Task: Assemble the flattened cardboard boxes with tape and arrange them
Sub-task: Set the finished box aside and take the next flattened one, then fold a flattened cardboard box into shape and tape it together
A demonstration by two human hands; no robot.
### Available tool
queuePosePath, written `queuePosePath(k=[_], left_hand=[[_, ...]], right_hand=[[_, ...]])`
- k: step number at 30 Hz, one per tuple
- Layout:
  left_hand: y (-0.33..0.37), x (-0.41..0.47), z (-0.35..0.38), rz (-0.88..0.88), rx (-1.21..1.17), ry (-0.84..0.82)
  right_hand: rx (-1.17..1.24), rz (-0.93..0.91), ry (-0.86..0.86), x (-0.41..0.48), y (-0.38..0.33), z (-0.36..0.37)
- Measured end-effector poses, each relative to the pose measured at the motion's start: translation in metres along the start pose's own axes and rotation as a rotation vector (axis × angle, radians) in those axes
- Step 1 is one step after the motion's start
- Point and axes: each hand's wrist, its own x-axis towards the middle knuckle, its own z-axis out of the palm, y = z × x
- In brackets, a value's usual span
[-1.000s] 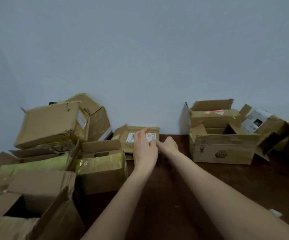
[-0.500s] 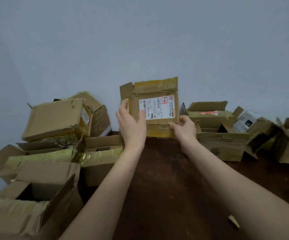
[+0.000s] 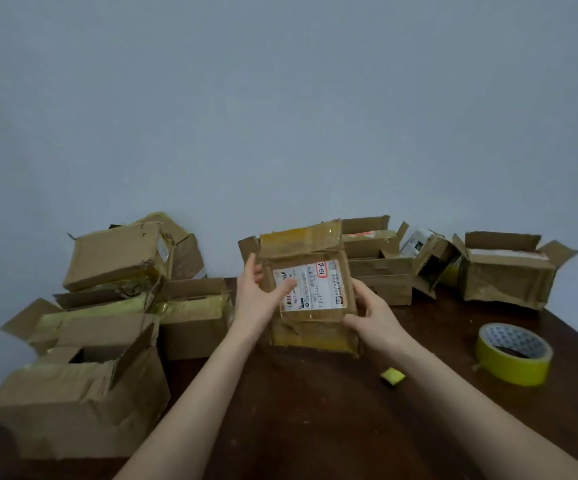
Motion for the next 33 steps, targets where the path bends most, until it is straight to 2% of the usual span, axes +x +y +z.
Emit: queuePosePath(k=[2, 3, 4, 7, 9, 13, 16, 23, 28, 33], left_hand=[[-0.003, 0.005, -0.012, -0.018, 0.036, 0.238], [-0.003, 0.008, -0.018, -0.056, 0.041, 0.277], [-0.005, 0.012, -0.023, -0.088, 0.03, 0.246], [-0.005, 0.01, -0.022, -0.06, -0.089, -0.022], [-0.006, 0.0, -0.016, -0.011, -0.114, -0.154], [-0.006, -0.012, -0.016, 0.057, -0.187, -0.209], [-0.016, -0.025, -0.027, 0.098, -0.194, -0.277], [-0.032, -0.037, -0.034, 0.083, -0.27, -0.2], [-0.036, -0.033, -0.033, 0.036, -0.216, -0.206], [-0.026, -0.028, -0.031, 0.054, -0.241, -0.167]], right_hand=[[0.101, 0.038, 0.059, -0.005, 0.004, -0.006], [0.126, 0.052, 0.069, -0.007, 0.005, -0.011], [0.126, 0.058, 0.06, -0.008, 0.007, -0.015], [0.056, 0.085, -0.007, -0.006, 0.008, -0.018], [0.065, 0.077, 0.035, -0.001, 0.009, -0.015], [-0.011, -0.012, 0.236, 0.001, 0.008, -0.007], [-0.05, -0.106, 0.251, -0.005, 0.013, -0.006], [-0.354, -0.209, 0.096, -0.004, 0.019, -0.009], [-0.551, -0.167, 0.01, 0.004, 0.014, -0.011], [-0.302, -0.118, -0.025, 0.009, 0.006, -0.003]])
